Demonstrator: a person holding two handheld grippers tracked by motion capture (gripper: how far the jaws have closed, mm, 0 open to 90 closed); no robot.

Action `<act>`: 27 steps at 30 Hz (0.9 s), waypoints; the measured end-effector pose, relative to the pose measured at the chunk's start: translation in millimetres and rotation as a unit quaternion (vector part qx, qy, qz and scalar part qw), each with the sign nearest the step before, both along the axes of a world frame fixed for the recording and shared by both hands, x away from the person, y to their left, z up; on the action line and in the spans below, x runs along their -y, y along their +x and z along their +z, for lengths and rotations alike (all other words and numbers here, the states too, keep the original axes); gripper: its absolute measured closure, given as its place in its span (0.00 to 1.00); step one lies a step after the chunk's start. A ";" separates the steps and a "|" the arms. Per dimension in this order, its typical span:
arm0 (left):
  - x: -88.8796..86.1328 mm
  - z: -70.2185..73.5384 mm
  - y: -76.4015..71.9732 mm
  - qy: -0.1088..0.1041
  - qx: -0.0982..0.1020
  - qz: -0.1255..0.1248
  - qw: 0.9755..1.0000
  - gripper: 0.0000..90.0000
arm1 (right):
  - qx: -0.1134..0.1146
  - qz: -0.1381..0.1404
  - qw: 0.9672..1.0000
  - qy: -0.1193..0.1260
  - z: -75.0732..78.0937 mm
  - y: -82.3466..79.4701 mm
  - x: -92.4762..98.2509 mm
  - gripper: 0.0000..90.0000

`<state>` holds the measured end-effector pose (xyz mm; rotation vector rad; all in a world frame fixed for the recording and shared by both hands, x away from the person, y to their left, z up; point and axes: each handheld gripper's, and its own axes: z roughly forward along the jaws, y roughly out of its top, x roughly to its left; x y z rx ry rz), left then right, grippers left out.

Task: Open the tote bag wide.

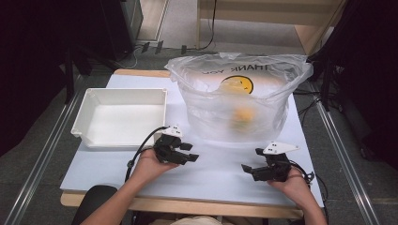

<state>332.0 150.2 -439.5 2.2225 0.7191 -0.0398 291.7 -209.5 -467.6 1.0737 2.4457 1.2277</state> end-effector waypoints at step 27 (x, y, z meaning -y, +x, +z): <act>-0.6 -2.4 0.0 0.004 -0.002 0.001 1.000 0.47 | -0.017 0.025 1.000 0.007 5.5 2.8 7.3 0.35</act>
